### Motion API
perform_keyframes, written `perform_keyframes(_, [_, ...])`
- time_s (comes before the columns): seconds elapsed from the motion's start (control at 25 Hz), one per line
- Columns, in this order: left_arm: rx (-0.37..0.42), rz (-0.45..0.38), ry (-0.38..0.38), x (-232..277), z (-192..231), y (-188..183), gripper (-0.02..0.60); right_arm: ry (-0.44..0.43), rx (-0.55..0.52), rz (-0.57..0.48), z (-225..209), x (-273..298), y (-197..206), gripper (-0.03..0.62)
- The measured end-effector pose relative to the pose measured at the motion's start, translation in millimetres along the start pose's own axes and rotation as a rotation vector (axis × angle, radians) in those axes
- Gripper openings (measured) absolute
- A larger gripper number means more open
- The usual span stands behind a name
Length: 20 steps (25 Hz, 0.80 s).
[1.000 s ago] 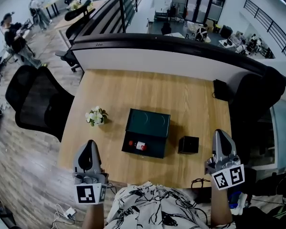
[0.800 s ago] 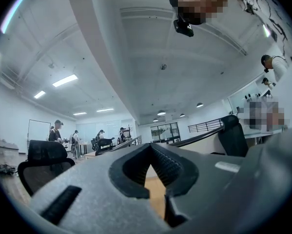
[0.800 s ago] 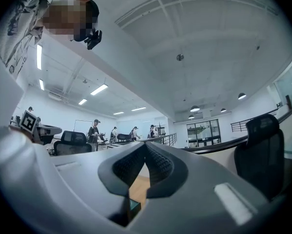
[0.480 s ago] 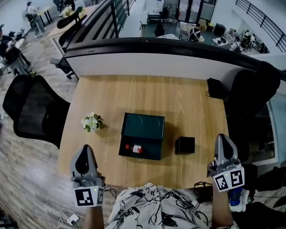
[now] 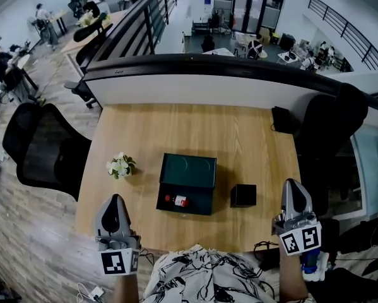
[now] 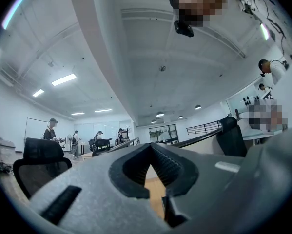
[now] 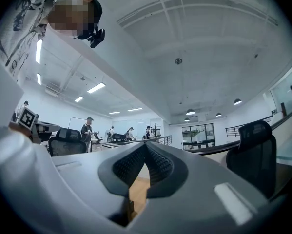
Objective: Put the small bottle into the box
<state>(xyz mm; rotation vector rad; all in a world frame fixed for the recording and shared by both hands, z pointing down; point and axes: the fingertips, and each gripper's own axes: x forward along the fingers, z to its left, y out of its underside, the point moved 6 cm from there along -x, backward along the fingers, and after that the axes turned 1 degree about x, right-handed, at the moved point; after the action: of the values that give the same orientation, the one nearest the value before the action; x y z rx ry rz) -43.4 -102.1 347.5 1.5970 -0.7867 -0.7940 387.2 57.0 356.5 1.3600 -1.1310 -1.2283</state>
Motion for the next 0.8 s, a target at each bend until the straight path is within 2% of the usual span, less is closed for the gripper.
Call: perform_keyframes(0.8, [-0.010,0.011,0.020,0,-10,3,0.001,-0.038,-0.008,0.020,12,6,5,0.005])
